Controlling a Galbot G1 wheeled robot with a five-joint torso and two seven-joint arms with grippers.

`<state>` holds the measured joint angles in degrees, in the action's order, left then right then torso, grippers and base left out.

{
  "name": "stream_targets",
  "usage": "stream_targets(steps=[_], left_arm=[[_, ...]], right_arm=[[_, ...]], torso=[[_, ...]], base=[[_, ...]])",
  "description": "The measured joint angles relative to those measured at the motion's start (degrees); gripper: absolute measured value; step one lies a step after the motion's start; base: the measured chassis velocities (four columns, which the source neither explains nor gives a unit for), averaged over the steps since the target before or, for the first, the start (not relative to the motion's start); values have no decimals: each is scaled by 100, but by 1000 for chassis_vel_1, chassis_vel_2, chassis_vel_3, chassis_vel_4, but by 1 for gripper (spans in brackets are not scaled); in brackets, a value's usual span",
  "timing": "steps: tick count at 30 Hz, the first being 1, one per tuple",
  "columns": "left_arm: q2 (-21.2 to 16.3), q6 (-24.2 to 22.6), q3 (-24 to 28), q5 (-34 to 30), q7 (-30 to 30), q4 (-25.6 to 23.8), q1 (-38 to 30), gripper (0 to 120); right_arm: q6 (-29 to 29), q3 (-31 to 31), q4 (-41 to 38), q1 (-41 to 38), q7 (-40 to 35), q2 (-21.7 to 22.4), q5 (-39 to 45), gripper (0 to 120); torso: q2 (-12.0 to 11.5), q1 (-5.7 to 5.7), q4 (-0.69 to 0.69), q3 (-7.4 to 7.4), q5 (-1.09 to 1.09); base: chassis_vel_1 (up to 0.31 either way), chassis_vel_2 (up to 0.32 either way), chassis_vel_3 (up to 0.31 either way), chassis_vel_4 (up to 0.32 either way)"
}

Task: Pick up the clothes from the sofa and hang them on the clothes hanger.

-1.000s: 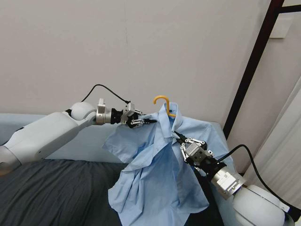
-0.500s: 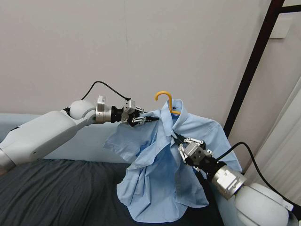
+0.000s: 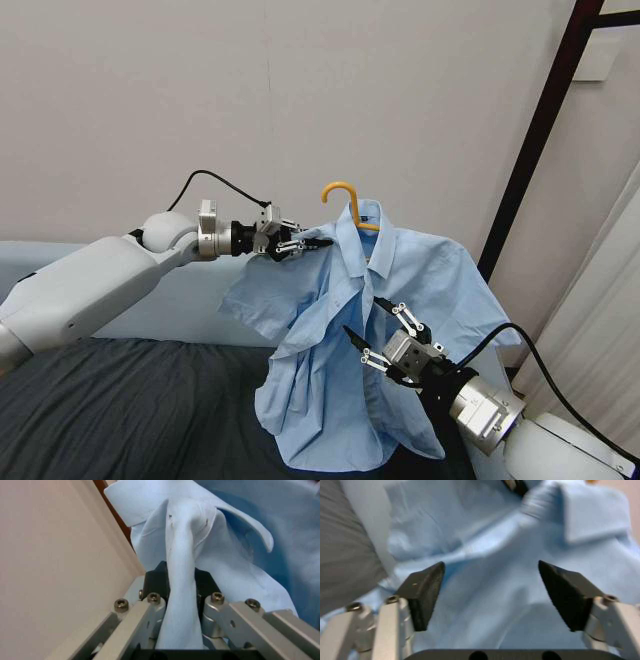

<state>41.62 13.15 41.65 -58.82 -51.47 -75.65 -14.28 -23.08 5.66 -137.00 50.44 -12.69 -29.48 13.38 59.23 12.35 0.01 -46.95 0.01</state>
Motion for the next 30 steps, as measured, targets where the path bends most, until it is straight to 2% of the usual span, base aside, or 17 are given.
stream_targets(steps=[2,4,5,8,13,17,20,30], left_arm=[[-10,0,-15,-1,0,-7,7,7],[-78,-1,-155,-5,2,-71,77,7],[-105,-1,-240,-9,3,-87,126,7],[-169,3,-368,-26,4,-108,207,7],[-400,54,-465,-100,-78,-218,274,7],[-563,174,-471,-94,-217,-219,240,7],[-703,352,-437,-30,-411,-167,136,7],[-946,702,-392,132,-746,-205,93,7]], right_arm=[[-73,-5,-5,17,-67,-11,31,82],[-387,-84,-48,137,-379,-55,172,90],[-401,-148,-76,217,-433,-60,182,97],[-365,-270,-178,361,-453,-61,250,100],[82,-697,-335,686,-407,-66,573,100],[340,-1123,-408,762,-391,16,1246,100],[520,-1516,-393,637,-364,211,2045,100],[1048,-1958,-169,321,193,858,3324,100]], torso=[[0,0,0,0,0],[0,0,-1,0,0],[0,0,-2,0,0],[0,0,-2,0,0],[0,0,-1,0,0],[0,0,-1,0,-1],[0,0,-1,0,0],[0,0,-1,0,1]], base=[[0,0,0,0],[0,0,0,0],[0,0,0,0],[0,0,0,0],[0,0,0,0],[0,0,0,0],[0,0,0,0],[0,0,0,0]])
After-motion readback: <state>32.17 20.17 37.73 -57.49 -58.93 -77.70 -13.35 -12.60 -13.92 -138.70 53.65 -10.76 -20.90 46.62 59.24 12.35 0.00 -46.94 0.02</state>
